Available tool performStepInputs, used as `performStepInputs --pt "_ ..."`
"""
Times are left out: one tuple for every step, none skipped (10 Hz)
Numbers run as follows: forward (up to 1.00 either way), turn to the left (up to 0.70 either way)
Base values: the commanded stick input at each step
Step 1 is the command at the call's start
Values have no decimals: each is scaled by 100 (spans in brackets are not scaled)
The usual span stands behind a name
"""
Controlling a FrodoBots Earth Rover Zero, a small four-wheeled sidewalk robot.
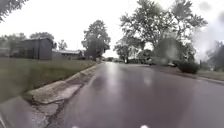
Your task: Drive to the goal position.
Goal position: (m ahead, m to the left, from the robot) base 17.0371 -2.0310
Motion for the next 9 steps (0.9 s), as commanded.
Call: performStepInputs --pt "50 0" --pt "50 0" --pt "50 0" --pt "50 0" --pt "50 0" --pt "50 0" --pt "50 0" --pt "50 0" --pt "50 0"
